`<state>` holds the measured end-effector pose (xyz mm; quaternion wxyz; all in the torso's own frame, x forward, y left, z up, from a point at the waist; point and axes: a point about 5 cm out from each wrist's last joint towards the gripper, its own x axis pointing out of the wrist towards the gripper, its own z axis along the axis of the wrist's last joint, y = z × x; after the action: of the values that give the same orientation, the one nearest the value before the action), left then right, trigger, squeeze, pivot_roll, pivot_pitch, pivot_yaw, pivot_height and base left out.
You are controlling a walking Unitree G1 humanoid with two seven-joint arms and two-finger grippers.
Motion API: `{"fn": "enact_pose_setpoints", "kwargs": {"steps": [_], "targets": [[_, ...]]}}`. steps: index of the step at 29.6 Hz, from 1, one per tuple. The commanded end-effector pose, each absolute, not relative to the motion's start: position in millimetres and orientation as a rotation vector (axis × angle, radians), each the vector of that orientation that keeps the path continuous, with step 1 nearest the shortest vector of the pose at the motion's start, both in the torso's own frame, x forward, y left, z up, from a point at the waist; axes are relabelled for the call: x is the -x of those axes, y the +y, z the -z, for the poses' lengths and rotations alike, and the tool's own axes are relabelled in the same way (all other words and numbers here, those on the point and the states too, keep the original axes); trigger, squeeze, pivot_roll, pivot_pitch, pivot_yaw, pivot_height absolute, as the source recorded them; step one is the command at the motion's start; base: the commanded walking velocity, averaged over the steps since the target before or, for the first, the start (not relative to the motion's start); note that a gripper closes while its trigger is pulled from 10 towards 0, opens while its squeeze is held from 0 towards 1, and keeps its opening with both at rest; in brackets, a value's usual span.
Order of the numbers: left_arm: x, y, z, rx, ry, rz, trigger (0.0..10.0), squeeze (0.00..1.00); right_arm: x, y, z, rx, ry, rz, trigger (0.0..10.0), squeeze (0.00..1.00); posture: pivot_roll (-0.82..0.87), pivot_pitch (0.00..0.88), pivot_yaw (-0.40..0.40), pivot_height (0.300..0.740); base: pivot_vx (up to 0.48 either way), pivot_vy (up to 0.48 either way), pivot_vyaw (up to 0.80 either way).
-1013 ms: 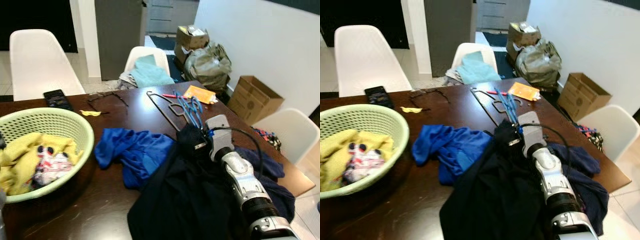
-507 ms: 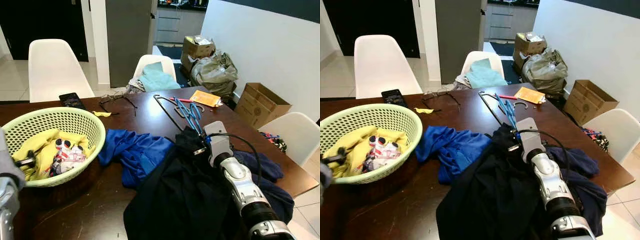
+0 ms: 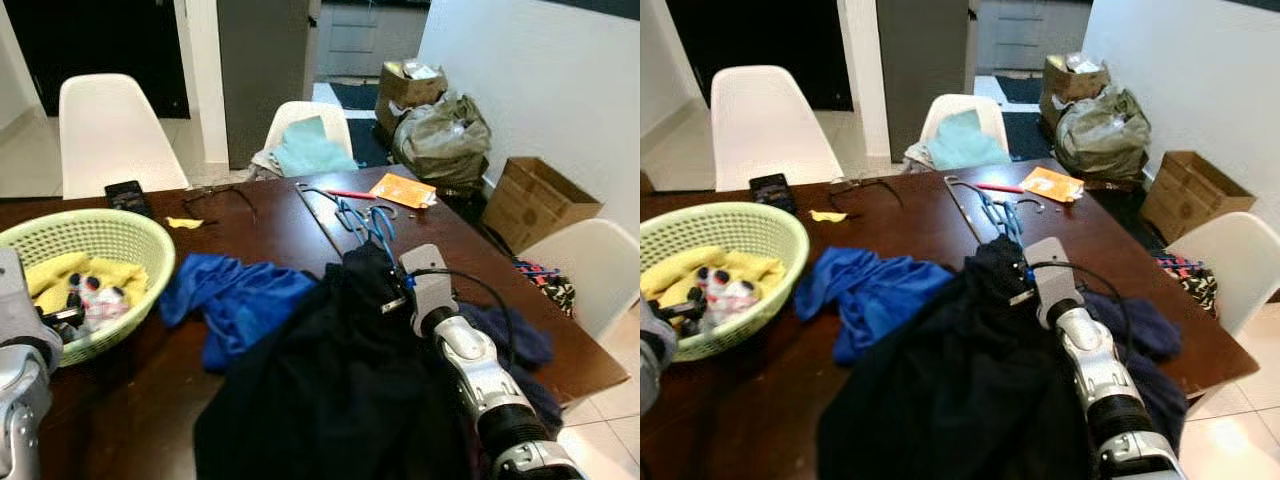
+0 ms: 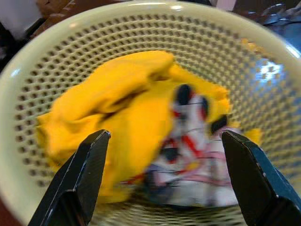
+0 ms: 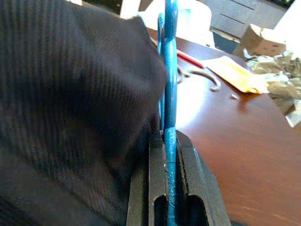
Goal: Hang hanger
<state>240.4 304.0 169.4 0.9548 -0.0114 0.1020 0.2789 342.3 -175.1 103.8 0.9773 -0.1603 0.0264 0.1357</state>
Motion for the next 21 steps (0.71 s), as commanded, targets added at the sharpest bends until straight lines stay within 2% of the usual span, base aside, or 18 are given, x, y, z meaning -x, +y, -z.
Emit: {"fn": "enact_pose_setpoints", "kwargs": {"steps": [1,4,6,21], "targets": [[-236.3,307.3,-160.1,0.036,0.255,-0.604,10.0,0.0,-337.6,-180.5,-91.0,0.313,0.114,-0.262,10.0,0.0,0.11,0.0,-0.062,0.74,0.0,0.0,0.0],[-234.6,309.2,-158.0,0.037,0.265,-0.617,10.0,0.0,-337.6,-180.3,-90.9,0.313,0.115,-0.262,10.0,0.0,0.11,0.0,-0.062,0.74,0.0,0.0,0.0],[-224.2,321.0,-134.7,0.084,0.373,-0.665,10.0,0.0,-338.1,-180.0,-90.7,0.31,0.117,-0.264,10.0,0.0,0.11,0.0,-0.063,0.74,0.0,0.0,0.0],[-217.8,343.8,-125.1,0.053,0.416,-0.738,10.0,0.0,-337.6,-181.8,-91.4,0.316,0.116,-0.263,10.0,0.0,0.1,0.0,-0.069,0.74,0.0,0.0,0.0]]}}
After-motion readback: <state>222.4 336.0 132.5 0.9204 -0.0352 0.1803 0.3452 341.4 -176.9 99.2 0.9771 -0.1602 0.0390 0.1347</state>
